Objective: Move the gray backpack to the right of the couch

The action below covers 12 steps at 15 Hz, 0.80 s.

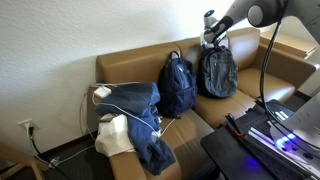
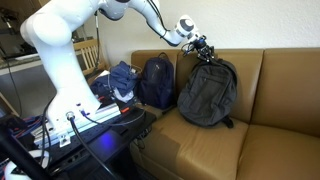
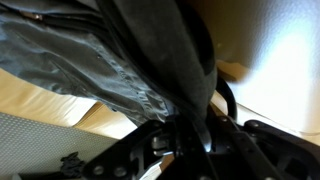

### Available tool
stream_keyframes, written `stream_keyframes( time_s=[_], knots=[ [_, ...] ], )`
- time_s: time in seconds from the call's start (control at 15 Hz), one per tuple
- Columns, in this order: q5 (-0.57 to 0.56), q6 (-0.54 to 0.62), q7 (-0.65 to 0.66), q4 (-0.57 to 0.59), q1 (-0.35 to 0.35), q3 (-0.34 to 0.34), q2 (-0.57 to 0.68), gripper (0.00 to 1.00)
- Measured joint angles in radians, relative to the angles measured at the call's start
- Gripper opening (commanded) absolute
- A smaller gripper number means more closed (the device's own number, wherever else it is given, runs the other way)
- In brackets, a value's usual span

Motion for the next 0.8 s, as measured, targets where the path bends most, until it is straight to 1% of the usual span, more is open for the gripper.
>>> stream_keyframes(
  time_s=[0.13,0.2,0.27,0.4,0.47,0.6,0.8],
  knots=[
    [0.002,0.003,0.046,0.015,0.007,-0.004,0.018,0.62],
    [0.004,0.019,0.049,0.016,0.007,-0.001,0.015,0.70],
    [0.008,0.042,0.049,0.013,0.007,0.001,0.005,0.76],
    [0.019,0.098,0.033,-0.009,0.004,0.010,-0.046,0.90],
    [0.027,0.126,0.000,-0.033,-0.001,0.020,-0.089,0.98],
    [0.061,0.131,-0.123,-0.088,-0.024,0.064,-0.194,1.00],
    [0.120,0.130,-0.333,-0.203,-0.061,0.133,-0.369,1.00]
  ],
)
